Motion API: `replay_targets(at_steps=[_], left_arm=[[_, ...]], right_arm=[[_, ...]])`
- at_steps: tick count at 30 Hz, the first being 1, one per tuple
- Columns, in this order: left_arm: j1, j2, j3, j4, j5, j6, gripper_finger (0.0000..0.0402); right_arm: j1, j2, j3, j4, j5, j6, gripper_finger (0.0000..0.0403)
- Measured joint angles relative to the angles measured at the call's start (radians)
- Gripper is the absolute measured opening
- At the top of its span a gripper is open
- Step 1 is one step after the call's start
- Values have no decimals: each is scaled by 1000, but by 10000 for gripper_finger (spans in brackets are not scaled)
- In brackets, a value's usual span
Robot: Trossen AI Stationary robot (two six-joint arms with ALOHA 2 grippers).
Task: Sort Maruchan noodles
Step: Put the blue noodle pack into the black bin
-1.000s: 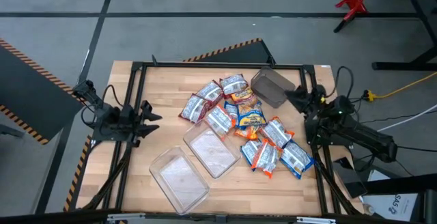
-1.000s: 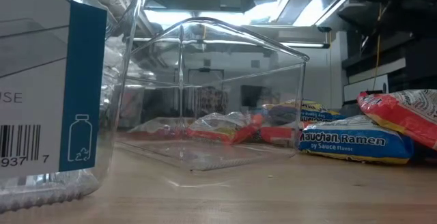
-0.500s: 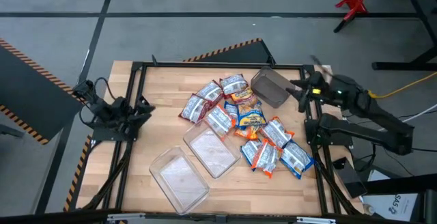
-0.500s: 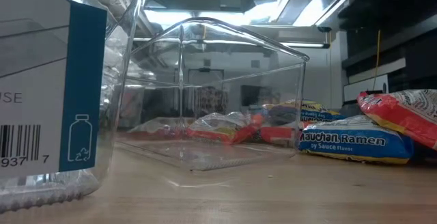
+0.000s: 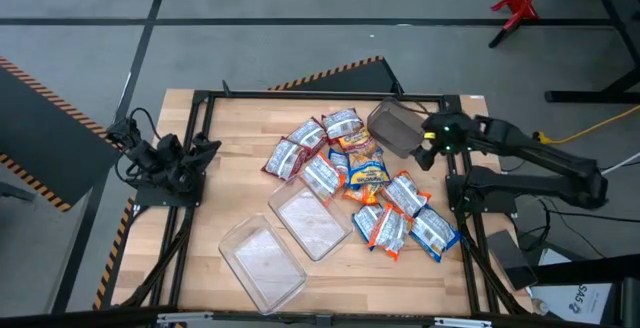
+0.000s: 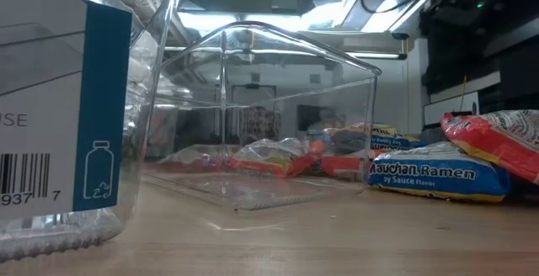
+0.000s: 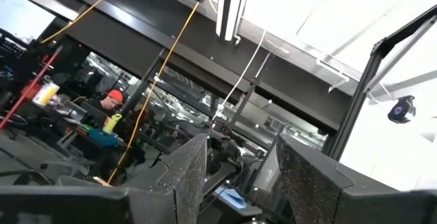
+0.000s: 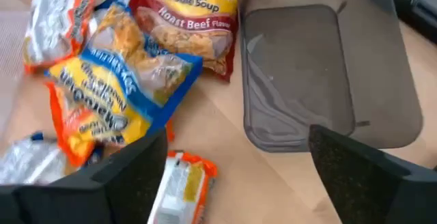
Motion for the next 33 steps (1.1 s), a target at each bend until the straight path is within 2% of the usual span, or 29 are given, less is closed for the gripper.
replay_targets(at_steps=[5,11,21,29,33], left_arm=[[0,0,0,-5,-1,0,172],[0,0,0,-48,4,30,172],[0,0,0,-64,39,25,172],[0,0,0,-67,46,-3,172],[0,0,0,-67,55,-3,172]], right_arm=[[16,81,0,86,1,81,359],[110,192,0,256,9,171,359],[331,418,0,411,186,311,358],[405,559,-1,427,291,401,358],[407,616,-1,464,288,445,358]])
